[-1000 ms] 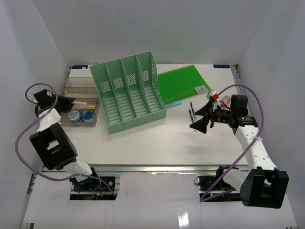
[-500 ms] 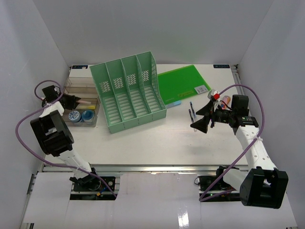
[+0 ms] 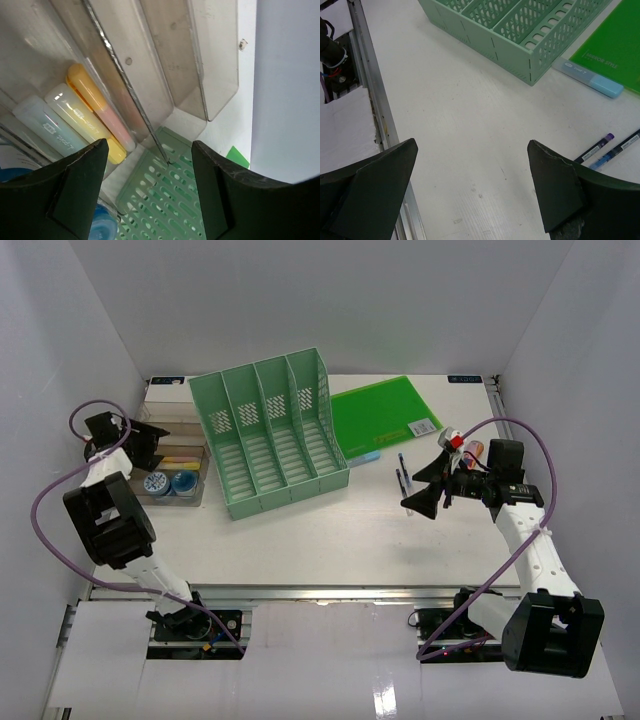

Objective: Organize the desk

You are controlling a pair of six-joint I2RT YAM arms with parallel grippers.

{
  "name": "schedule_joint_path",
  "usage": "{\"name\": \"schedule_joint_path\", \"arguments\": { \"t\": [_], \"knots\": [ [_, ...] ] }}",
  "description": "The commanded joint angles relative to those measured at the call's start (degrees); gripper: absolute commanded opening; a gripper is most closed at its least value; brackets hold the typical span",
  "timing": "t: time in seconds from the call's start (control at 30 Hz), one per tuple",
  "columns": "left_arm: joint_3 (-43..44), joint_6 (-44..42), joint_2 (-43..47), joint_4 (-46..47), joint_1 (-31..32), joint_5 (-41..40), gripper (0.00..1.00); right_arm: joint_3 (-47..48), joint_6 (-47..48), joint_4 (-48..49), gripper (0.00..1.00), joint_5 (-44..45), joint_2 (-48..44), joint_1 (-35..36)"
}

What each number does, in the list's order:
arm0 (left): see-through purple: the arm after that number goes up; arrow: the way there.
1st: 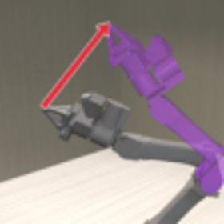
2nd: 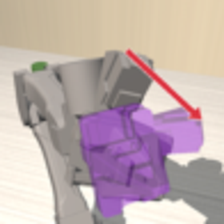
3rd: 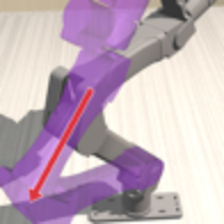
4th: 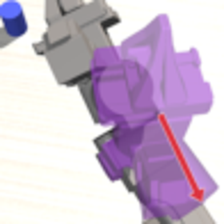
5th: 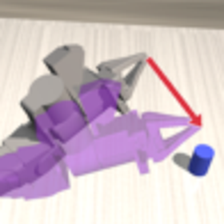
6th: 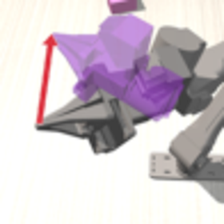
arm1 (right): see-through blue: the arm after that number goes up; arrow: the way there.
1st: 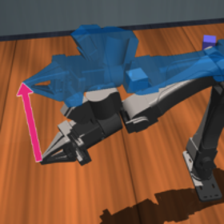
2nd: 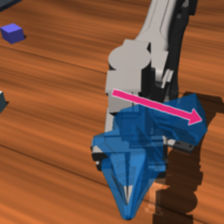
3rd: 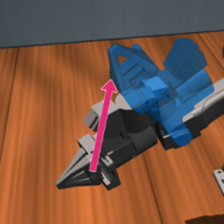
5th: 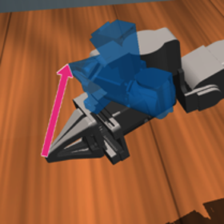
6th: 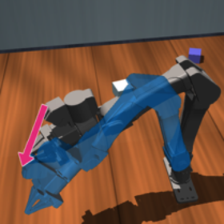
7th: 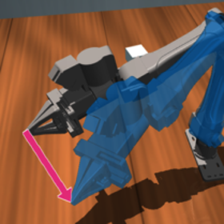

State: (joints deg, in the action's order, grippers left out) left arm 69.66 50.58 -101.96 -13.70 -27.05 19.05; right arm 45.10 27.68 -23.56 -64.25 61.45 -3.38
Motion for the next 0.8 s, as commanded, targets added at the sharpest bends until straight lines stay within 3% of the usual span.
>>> {"name": "schedule_joint_path", "arguments": {
  "t": [0.0, 0.17, 0.3, 0.33, 0.47, 0.57, 0.63, 0.77],
  "knots": [
    [2.79, -6.21, 8.08, -0.36, -0.11, 4.15, 0.79, -0.33, 0.89, -0.93, 0.97, -0.38, 1.31, -0.23],
    [-6.71, -13.12, 21.09, 1.65, -0.2, 5.9, 0.88, 2.41, -0.29, -2.7, 0.96, 6.28, 7.14, 2.64],
    [-18.97, -11.73, 34.17, 11.2, -0.11, 15.22, 0.91, 8.62, -4.65, -1.7, 0.95, 21.76, 12.42, 9.13],
    [-22.53, -10.84, 35.32, 13.11, -0.11, 17.96, 0.92, 10.84, -2.2, -3.07, 0.95, 22.07, 12.99, 9.57],
    [-35.57, -8.12, 49.25, 17.25, 0.16, 27.16, 0.93, 23.68, 24.23, -15.81, 0.98, 19.47, 20.51, 13.63],
    [-39.56, -8.33, 56.51, 15.56, 0.33, 30.97, 0.94, 30.71, 56.28, -27.67, 0.98, 17.64, 27.92, 15.03],
    [-40.84, -10.02, 61.09, 13.07, 0.24, 33.25, 0.94, 34.21, 68.89, -32.14, 0.98, 19.07, 32.38, 15.51],
    [-41.89, -12.8, 66.04, 8.47, 0.28, 36.69, 0.95, 41.67, 73.6, -32.51, 0.98, 25.83, 43.29, 16.96]
  ]
}}
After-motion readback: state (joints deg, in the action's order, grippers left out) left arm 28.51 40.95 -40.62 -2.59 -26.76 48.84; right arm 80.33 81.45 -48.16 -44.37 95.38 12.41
